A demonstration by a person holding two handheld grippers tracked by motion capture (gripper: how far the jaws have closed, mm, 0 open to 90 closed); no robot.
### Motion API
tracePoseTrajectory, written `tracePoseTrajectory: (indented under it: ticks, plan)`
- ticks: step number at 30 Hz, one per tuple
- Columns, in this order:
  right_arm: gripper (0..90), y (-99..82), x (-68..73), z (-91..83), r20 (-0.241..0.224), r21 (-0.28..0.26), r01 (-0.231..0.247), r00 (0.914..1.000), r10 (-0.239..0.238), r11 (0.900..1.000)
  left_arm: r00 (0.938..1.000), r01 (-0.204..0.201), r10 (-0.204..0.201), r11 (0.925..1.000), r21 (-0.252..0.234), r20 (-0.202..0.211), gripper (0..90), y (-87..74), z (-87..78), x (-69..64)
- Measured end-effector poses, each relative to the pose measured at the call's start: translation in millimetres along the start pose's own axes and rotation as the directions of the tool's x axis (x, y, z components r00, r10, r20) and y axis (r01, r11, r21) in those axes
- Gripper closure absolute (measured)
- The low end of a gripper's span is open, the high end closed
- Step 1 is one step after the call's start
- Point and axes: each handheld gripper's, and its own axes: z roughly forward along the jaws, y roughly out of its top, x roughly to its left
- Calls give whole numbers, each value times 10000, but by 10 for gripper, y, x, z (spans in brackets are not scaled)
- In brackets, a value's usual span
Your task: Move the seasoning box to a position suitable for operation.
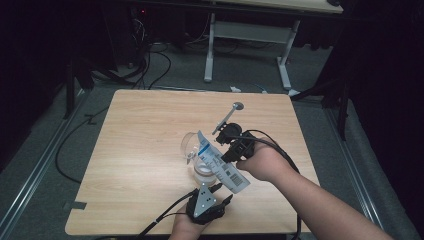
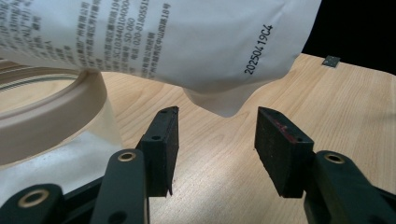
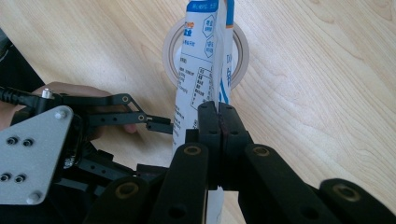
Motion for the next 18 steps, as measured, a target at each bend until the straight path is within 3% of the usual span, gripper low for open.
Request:
tracePoseTrajectory:
  ticks: [8, 18]
  plan:
    - [899, -25, -11, -17, 33, 17, 14, 10000, -14, 10000, 9999, 54, -54, 10000, 35, -141, 504, -52, -123, 75]
    - [899, -49, -21, -16, 101, 47, -42, 9999, 42, 10000, 9955, 344, -328, 9993, 163, -886, 508, -157, -458, 368]
